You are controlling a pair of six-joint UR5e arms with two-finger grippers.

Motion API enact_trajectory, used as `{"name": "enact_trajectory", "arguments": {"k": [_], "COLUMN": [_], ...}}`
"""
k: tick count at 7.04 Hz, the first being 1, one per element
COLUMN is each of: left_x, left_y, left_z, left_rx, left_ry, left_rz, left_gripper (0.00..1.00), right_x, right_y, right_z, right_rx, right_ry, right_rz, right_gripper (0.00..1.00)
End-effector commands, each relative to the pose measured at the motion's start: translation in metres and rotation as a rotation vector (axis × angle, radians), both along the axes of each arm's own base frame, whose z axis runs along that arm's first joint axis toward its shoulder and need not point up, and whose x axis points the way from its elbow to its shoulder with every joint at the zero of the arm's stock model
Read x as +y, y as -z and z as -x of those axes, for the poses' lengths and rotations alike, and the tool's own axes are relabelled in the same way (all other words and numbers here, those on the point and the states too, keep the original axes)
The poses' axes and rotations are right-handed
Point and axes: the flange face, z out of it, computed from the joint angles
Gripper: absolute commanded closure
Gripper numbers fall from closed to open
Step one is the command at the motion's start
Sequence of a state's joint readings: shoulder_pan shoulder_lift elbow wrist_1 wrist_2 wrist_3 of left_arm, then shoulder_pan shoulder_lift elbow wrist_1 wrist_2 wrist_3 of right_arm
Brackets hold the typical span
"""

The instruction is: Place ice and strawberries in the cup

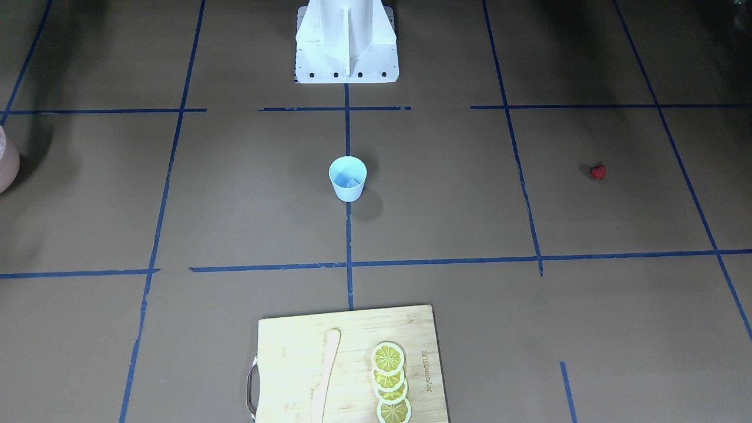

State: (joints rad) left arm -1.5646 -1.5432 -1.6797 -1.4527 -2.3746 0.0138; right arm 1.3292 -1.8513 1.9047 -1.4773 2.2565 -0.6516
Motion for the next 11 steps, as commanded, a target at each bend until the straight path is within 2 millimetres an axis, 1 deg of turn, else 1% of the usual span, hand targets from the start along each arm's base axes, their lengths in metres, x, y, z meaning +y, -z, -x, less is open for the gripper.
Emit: {"name": "enact_trajectory", "arguments": {"k": [1,2,3,4,5,6,7,8,9,10,11], "left_x": [0.0,0.0,0.0,0.0,0.0,-0.001,-0.001,-0.001,-0.001,-0.001,-0.001], "left_y": [0.0,0.0,0.001,0.0,0.001,0.001,0.001,0.001,0.002,0.002,0.001], "left_z": [0.0,0.0,0.0,0.0,0.0,0.0,-0.001,-0.001,-0.001,-0.001,-0.001], "left_rx": [0.0,0.0,0.0,0.0,0.001,0.0,0.001,0.001,0.002,0.002,0.001], "left_ry": [0.0,0.0,0.0,0.0,0.001,0.001,0.0,0.0,0.0,0.0,0.0], "left_rz": [0.0,0.0,-0.001,0.0,0.0,-0.002,0.0,0.0,-0.002,-0.002,0.0], "left_gripper": [0.0,0.0,0.0,0.0,0.0,0.0,0.0,0.0,0.0,0.0,0.0], "right_x": [-0.015,-0.017,-0.024,-0.038,-0.054,-0.062,-0.064,-0.065,-0.056,-0.039,-0.032], "right_y": [0.063,0.084,0.119,0.155,0.198,0.238,0.269,0.315,0.372,0.421,0.456], "right_z": [-0.005,-0.002,0.003,0.023,0.067,0.119,0.163,0.21,0.266,0.318,0.371], "right_rx": [-0.006,-0.046,-0.118,-0.158,-0.186,-0.206,-0.204,-0.192,-0.15,-0.11,-0.105], "right_ry": [-0.31,-0.436,-0.55,-0.632,-0.648,-0.649,-0.651,-0.656,-0.645,-0.658,-0.683], "right_rz": [0.212,0.304,0.399,0.467,0.509,0.554,0.567,0.582,0.594,0.559,0.583], "right_gripper": [0.98,0.98,0.98,0.98,0.98,0.98,0.98,0.98,0.98,0.98,0.99]}}
